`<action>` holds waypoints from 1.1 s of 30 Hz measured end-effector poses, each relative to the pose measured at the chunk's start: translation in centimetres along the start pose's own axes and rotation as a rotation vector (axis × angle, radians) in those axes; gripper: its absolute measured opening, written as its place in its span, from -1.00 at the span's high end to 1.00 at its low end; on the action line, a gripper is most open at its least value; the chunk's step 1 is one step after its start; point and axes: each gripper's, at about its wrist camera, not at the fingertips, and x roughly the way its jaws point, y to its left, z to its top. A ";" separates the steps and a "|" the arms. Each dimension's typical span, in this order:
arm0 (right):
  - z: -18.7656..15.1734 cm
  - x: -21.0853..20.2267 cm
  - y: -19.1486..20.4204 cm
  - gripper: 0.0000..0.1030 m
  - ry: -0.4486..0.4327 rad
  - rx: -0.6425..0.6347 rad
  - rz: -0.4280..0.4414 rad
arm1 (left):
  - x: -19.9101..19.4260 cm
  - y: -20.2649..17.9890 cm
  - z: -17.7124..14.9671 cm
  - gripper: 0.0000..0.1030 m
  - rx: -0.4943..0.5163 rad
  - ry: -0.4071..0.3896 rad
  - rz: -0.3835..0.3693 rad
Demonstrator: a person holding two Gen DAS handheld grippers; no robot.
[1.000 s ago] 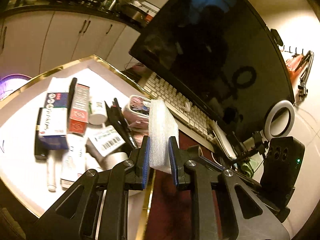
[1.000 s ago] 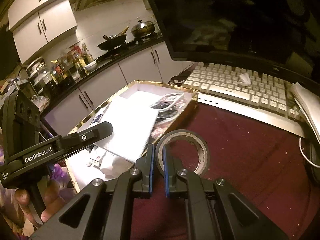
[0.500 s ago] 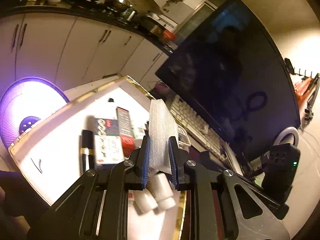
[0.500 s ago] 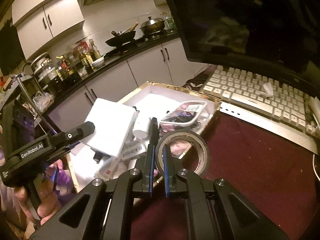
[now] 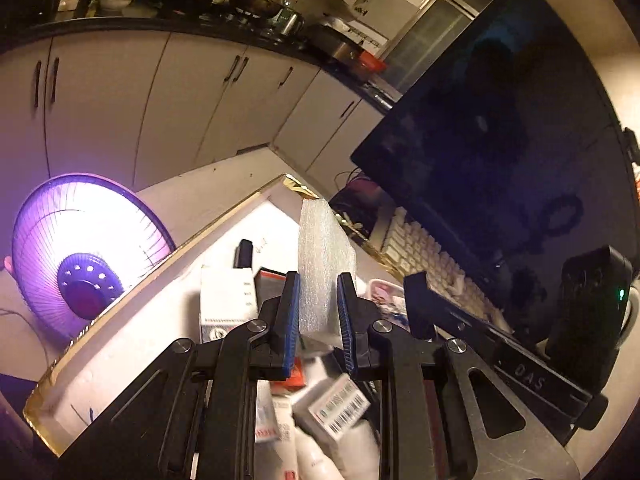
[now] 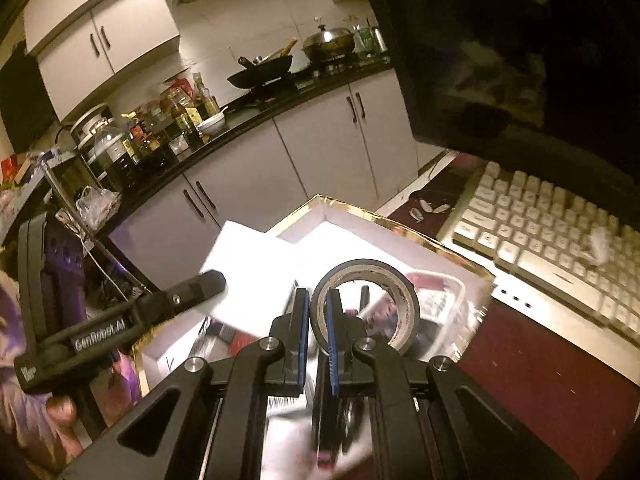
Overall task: Organize objects
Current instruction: 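Carry the foam pad and tape roll into the tray with both tools, then open both tools in the tray and release the foam pad and tape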
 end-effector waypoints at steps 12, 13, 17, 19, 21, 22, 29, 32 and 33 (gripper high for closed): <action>0.2 4.5 -0.7 0.87 0.054 0.005 -0.006 | 2.5 -0.1 0.6 0.65 0.022 0.080 0.076; 0.1 4.6 -0.8 0.87 0.054 0.012 -0.008 | 2.5 -0.2 0.7 0.65 0.019 0.076 0.075; 0.0 4.8 -1.1 0.86 0.066 0.056 0.012 | 2.4 -0.6 0.4 0.65 0.040 0.067 0.097; 0.0 4.6 -0.8 0.86 0.065 0.053 0.015 | 2.3 -0.7 0.2 0.57 0.047 0.074 0.094; -0.1 4.3 -0.6 0.85 0.068 0.053 0.010 | 2.2 -0.8 0.1 0.27 0.043 0.081 0.080; -0.2 4.1 -0.6 0.85 0.066 0.057 0.004 | 2.0 -0.8 0.0 0.10 0.033 0.078 0.068; -2.0 1.6 -2.5 -0.04 0.037 0.189 0.056 | -2.3 -4.2 -2.3 -0.14 0.176 -0.096 0.297; -3.3 -0.1 -2.6 -0.04 0.017 0.216 0.084 | -3.8 -6.1 -4.2 -0.30 0.278 -0.170 0.394; -3.8 -1.0 -2.4 -0.04 0.003 0.213 0.080 | -4.2 -6.7 -5.0 -0.30 0.303 -0.196 0.454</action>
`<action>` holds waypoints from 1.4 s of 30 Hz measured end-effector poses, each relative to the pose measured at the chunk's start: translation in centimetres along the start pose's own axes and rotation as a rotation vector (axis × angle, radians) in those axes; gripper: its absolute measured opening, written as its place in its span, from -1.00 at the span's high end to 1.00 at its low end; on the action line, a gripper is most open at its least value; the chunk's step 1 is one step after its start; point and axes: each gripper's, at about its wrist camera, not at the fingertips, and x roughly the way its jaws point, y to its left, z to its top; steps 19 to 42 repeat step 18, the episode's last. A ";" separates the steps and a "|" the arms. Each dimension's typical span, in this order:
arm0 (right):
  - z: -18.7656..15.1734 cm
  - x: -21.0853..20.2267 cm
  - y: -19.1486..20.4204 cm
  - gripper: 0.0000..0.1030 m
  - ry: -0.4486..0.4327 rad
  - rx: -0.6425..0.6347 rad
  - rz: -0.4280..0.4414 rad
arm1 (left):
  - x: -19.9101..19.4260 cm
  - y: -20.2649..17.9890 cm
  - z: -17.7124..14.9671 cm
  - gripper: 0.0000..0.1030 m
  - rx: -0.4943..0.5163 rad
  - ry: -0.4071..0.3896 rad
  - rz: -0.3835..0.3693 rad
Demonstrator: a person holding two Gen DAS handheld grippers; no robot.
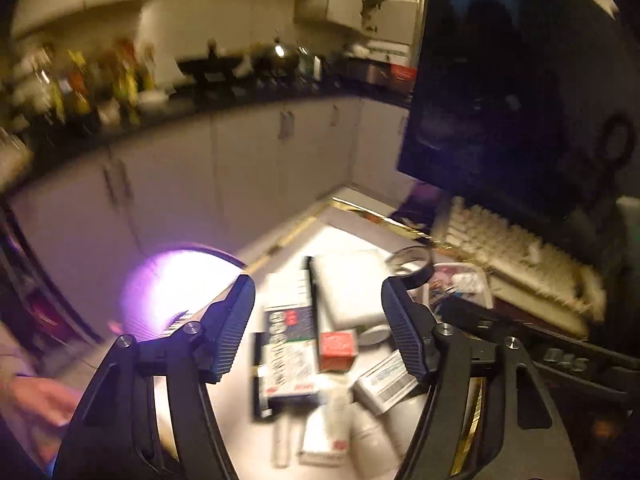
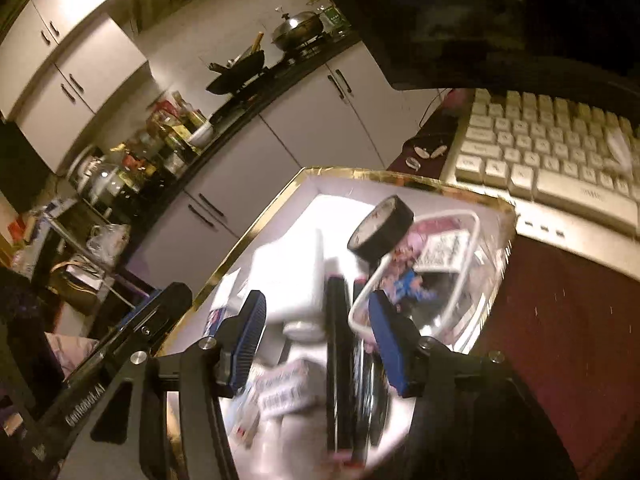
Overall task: Organize objects
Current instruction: 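Open both tools in the tray and release the foam pad and tape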
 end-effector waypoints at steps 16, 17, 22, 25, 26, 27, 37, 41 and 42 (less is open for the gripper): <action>-5.0 -5.5 -0.6 -0.05 -0.026 0.030 -0.004 | -4.4 -3.0 -3.0 -0.40 0.100 -0.057 0.001; -5.1 -5.8 -0.7 -0.05 -0.030 0.034 -0.008 | -4.3 -3.2 -3.2 -0.40 0.108 -0.049 0.000; -5.2 -6.1 -0.8 -0.05 -0.034 0.037 -0.010 | -4.1 -3.3 -3.3 -0.40 0.110 -0.036 -0.004; -5.2 -6.1 -0.8 -0.05 -0.034 0.037 -0.010 | -4.1 -3.3 -3.3 -0.40 0.110 -0.036 -0.004; -5.2 -6.1 -0.8 -0.05 -0.034 0.037 -0.010 | -4.1 -3.3 -3.3 -0.40 0.110 -0.036 -0.004; -5.2 -6.1 -0.8 -0.05 -0.034 0.037 -0.010 | -4.1 -3.3 -3.3 -0.40 0.110 -0.036 -0.004; -5.2 -6.1 -0.8 -0.05 -0.034 0.037 -0.010 | -4.1 -3.3 -3.3 -0.40 0.110 -0.036 -0.004; -5.2 -6.1 -0.8 -0.05 -0.034 0.037 -0.010 | -4.1 -3.3 -3.3 -0.40 0.110 -0.036 -0.004; -5.2 -6.1 -0.8 -0.05 -0.034 0.037 -0.010 | -4.1 -3.3 -3.3 -0.40 0.110 -0.036 -0.004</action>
